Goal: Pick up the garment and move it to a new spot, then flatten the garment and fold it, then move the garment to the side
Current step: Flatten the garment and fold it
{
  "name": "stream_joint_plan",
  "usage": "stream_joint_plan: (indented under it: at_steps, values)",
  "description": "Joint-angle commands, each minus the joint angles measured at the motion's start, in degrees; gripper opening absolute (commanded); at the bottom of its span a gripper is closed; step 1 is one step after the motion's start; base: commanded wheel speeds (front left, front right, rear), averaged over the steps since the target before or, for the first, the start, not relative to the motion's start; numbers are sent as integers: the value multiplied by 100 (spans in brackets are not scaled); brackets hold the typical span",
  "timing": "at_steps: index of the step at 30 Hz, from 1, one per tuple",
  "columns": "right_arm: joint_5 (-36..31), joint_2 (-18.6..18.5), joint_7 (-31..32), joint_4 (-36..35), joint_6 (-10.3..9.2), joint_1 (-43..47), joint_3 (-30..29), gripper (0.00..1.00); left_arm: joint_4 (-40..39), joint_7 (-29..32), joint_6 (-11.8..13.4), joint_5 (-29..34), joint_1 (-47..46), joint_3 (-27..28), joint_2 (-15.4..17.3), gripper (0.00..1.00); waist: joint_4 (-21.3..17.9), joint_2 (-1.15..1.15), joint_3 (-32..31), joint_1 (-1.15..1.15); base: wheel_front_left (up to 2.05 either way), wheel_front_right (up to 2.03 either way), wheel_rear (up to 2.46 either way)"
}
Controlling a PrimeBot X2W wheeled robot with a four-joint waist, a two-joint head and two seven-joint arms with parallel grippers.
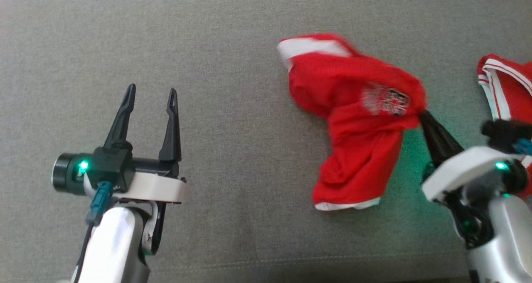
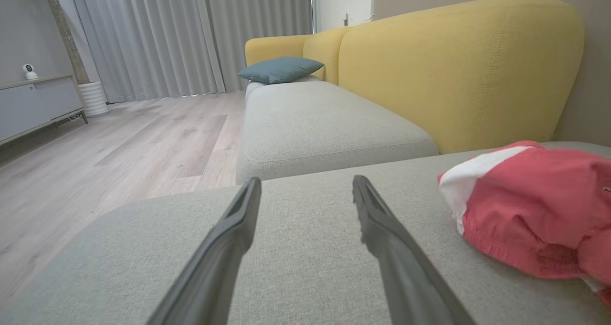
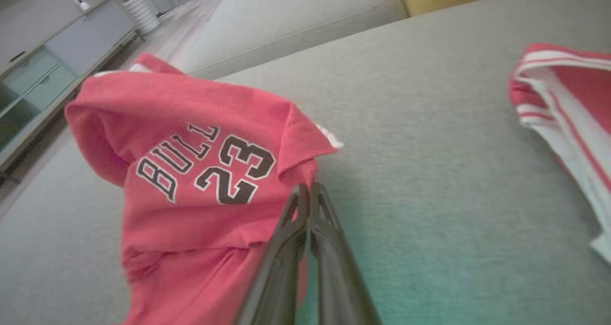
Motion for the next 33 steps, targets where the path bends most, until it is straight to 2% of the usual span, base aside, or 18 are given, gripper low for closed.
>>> stream_joint_plan:
  at_steps: [1,6,7,8,9,13,18,25,33]
  values:
    - [-49,25,-27,-155,37,-4,-53,0,-146,-30,-22,50,-123,213,72,100,-4,0,7,0,0,0,0]
    - [-350,49,-170,137,37,285,-447,0,-112,-30,-38,55,-127,209,65,100,-13,0,-7,0,0,0,0]
    - [-388,74,-234,161,37,309,-472,19,-105,-30,-40,54,-125,211,66,100,-17,0,-11,0,0,0,0]
    - [-427,97,-290,173,37,333,-478,64,-97,-30,-43,52,-121,212,65,100,-20,0,-21,0,0,0,0]
    - [-481,116,-387,150,37,347,-490,100,-89,-30,-45,50,-115,215,66,100,-26,0,-33,0,0,0,0]
    - [-860,181,-1054,-295,37,410,-567,100,-51,-30,-30,41,-46,233,57,100,-55,0,-152,0,0,0,0]
    - [-1249,150,-1514,-940,37,558,-531,100,-29,-30,-6,27,69,248,44,100,-78,0,-310,0,0,0,0]
    - [-1465,238,-1455,-1571,37,958,-321,100,-6,-30,21,-4,272,270,41,100,-103,0,-532,0,0,0,0]
    - [-1447,369,-1340,-1777,37,1201,-328,100,-7,-30,52,-28,411,287,40,100,-100,0,-591,0,0,0,0]
